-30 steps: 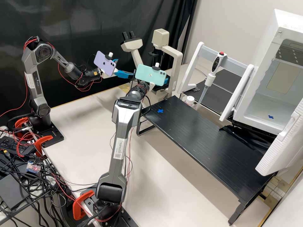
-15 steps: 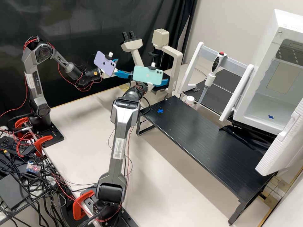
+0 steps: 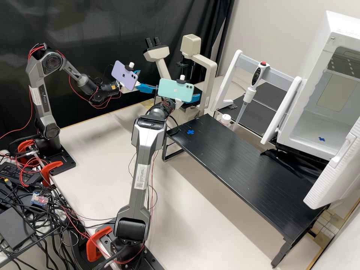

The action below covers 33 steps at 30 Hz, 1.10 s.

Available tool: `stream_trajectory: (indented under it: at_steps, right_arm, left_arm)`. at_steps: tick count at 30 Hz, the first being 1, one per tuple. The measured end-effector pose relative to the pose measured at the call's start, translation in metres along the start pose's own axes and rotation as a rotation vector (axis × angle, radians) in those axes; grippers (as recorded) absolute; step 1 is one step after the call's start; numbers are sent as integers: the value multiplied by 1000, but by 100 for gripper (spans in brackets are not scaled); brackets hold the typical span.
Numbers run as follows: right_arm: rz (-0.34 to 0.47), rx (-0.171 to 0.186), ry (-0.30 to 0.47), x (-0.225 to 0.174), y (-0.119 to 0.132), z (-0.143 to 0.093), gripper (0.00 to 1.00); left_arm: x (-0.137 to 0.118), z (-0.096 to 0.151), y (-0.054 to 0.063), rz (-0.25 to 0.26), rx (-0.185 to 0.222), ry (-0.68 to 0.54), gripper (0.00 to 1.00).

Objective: Move the petri dish to the bench

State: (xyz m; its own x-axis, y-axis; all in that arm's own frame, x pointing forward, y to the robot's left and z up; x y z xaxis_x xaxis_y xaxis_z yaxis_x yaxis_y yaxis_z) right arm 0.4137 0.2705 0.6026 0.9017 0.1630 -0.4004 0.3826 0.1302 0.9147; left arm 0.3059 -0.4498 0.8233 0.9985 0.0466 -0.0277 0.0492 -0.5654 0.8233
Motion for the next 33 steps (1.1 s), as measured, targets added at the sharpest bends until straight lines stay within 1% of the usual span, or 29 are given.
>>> stream_trajectory:
  at_steps: [4, 11, 12, 15, 19, 21, 29, 33]
  right_arm:
    - [-13, 16, -3, 6, -1, 3, 0]
    - [-22, 19, 0, 12, -4, 3, 0]
    - [-27, 25, 0, 13, -4, 1, 0]
    - [-41, 21, 0, 14, -2, -1, 0]
    - [-52, 25, -10, 15, 2, -2, 0]
    - [-53, 36, -19, 15, 3, -2, 0]
    - [-61, 30, -30, 16, 4, -1, 0]
    - [-69, 45, -41, 17, 6, 2, 0]
  left_arm:
    - [0, 0, 0, 0, 0, 0, 100]
    - [0, 0, 0, 0, 0, 0, 100]
    - [0, 0, 0, 0, 0, 0, 100]
    - [0, 0, 0, 0, 0, 0, 100]
    - [0, 0, 0, 0, 0, 0, 100]
    - [0, 0, 0, 0, 0, 0, 100]
    - [0, 0, 0, 0, 0, 0, 100]
    - [0, 0, 0, 0, 0, 0, 100]
